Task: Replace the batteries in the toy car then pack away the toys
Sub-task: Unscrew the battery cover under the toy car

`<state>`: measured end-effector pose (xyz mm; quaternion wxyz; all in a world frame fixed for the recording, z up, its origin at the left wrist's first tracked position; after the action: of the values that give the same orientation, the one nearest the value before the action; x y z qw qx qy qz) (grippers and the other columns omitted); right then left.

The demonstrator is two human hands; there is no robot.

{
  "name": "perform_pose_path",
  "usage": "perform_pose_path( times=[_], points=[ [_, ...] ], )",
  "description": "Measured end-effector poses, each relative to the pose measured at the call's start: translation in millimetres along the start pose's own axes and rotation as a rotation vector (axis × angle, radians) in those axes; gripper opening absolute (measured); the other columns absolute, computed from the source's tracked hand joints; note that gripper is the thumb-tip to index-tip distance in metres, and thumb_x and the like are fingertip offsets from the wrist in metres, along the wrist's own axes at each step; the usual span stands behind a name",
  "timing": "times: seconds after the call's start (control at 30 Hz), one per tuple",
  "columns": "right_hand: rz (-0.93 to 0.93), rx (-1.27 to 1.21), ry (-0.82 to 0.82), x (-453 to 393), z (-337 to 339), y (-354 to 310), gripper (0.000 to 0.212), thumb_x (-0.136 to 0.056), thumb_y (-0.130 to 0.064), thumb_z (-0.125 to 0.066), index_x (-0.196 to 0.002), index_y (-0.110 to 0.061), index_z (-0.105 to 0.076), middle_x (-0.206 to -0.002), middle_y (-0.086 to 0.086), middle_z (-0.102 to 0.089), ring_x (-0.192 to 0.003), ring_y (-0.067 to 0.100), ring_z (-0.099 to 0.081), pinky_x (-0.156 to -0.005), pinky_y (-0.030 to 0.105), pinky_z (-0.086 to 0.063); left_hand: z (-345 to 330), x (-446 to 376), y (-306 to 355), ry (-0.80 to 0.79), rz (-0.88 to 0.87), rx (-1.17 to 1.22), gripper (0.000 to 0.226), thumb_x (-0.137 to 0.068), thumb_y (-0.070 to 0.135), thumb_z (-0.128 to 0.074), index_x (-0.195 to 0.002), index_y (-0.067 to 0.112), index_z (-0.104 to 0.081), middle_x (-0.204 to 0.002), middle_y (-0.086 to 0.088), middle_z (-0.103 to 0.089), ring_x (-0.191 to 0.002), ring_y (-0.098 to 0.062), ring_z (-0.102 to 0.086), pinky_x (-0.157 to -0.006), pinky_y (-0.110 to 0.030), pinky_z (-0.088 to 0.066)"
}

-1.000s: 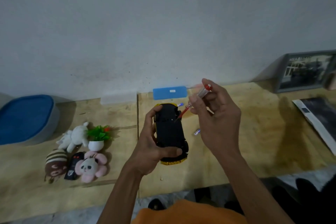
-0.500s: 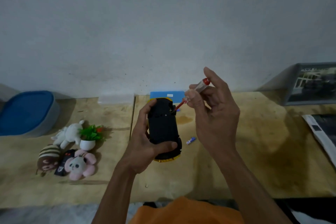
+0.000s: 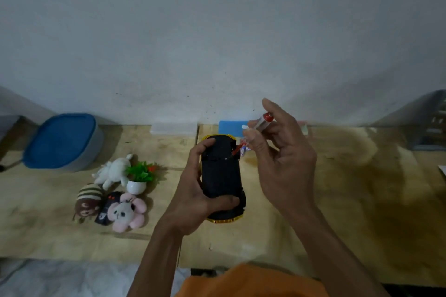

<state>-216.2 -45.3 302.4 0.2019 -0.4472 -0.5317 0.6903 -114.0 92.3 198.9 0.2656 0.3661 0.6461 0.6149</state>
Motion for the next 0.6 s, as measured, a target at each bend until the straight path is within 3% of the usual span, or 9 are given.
perform_pose_path(
  times=[0.13,0.33,0.6],
  points=[
    [-0.007,-0.021,0.049,-1.4,-11.2,-2.0,0.047,-0.093,-0.007,-0.069,-0.137,-0.013,-0.054,-0.101,-0.003,-0.073,-0.094,0.014,-0.073,-0.080,0.021,-0.058,16.5,-7.8,4.8,-0.039,0.014,-0.006,0.110,-0.058,-0.001,-0.090,-0.146,0.034,-0.035,-0.140,-0.007,-0.054,-0.106,-0.044,-0.065,-0.081,-0.058,-0.058],
    [-0.016,-0.039,0.087,-2.1,-23.9,-4.5,0.047,-0.094,-0.009,-0.068,-0.137,-0.019,-0.053,-0.103,0.003,-0.073,-0.094,0.024,-0.073,-0.082,0.045,-0.061,28.8,-12.2,11.1,-0.079,0.000,-0.031,0.108,-0.060,-0.007,-0.089,-0.145,0.034,-0.036,-0.142,-0.004,-0.052,-0.107,-0.040,-0.066,-0.080,-0.055,-0.060],
    [-0.019,-0.019,0.121,-4.5,-25.8,-6.8,0.046,-0.094,-0.004,-0.067,-0.136,-0.018,-0.052,-0.100,0.002,-0.073,-0.094,0.022,-0.073,-0.082,0.046,-0.061,31.6,-21.1,13.3,-0.104,0.010,-0.003,0.109,-0.059,-0.007,-0.089,-0.145,0.034,-0.036,-0.141,-0.011,-0.052,-0.103,-0.043,-0.066,-0.079,-0.058,-0.060]
  ],
)
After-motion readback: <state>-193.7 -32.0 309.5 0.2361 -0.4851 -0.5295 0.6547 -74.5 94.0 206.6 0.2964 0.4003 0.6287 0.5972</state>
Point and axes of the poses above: each hand's wrist, its own x-axis away from the middle knuckle, its own z-axis out of the back of the hand, y = z × x, the point moved 10 cm from there along -x, towards the middle knuckle
